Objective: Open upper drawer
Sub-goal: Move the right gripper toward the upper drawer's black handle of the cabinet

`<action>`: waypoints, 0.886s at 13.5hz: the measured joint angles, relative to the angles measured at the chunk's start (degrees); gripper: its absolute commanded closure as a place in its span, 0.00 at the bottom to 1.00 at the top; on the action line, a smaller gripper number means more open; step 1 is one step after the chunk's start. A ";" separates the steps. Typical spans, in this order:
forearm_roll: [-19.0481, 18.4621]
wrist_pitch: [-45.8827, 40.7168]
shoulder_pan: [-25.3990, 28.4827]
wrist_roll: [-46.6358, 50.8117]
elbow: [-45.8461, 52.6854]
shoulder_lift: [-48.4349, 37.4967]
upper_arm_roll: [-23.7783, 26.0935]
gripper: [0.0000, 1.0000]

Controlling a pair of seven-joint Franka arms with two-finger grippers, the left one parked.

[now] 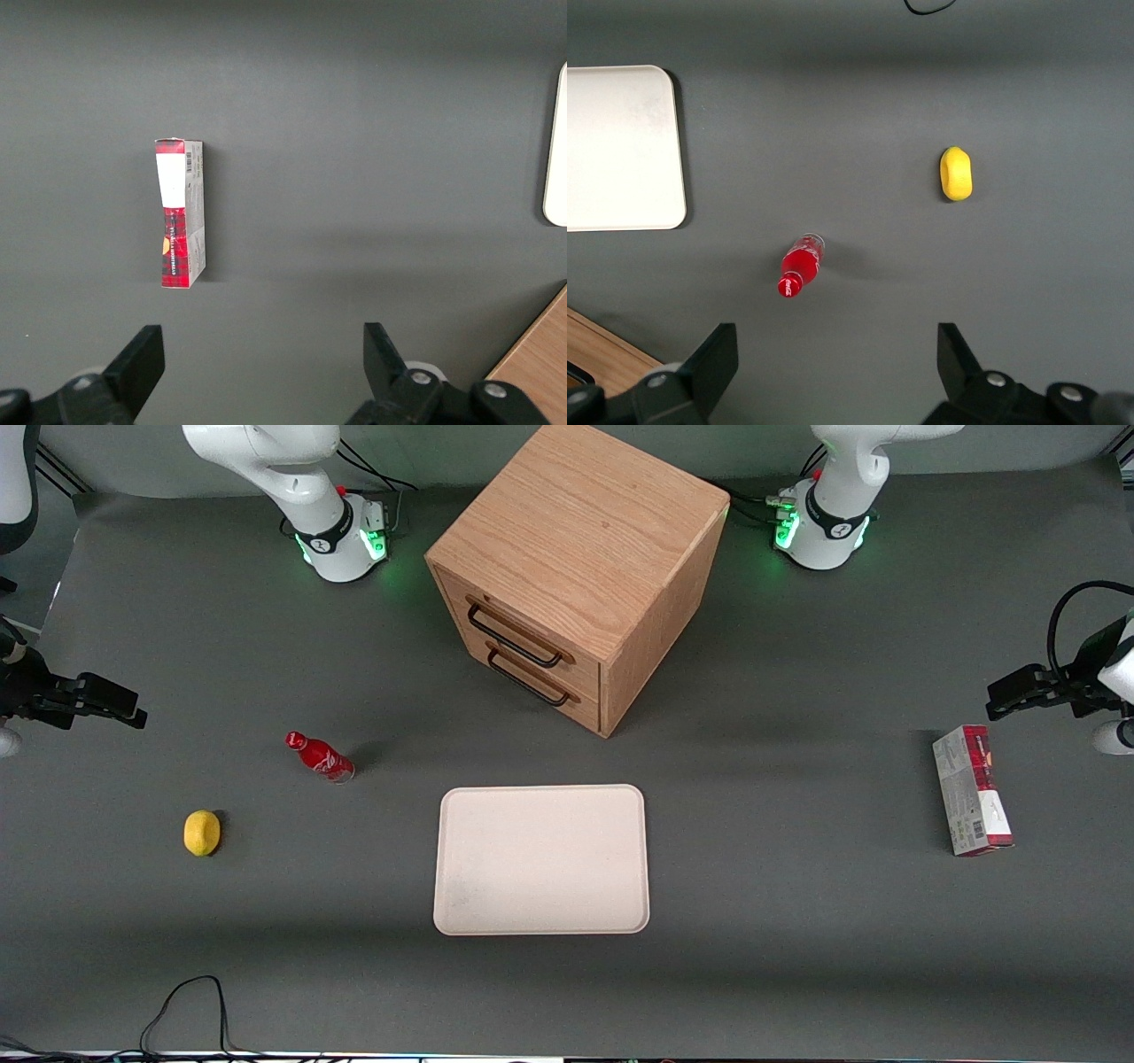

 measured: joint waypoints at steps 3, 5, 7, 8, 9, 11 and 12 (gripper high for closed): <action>0.00 -0.10 0.11 0.00 0.00 0.00 0.00 0.00; 0.00 -0.24 0.35 0.00 0.00 0.00 0.01 0.00; 0.00 -0.33 1.42 0.00 -0.01 0.16 0.06 0.00; 0.01 -0.33 2.90 -0.01 -0.01 0.38 0.09 0.00; 0.01 -0.33 5.11 -0.01 -0.01 0.62 0.13 0.00; 0.05 -0.28 10.23 0.07 0.01 1.40 0.31 0.00; 0.20 -0.25 12.74 0.13 0.02 1.95 0.43 0.00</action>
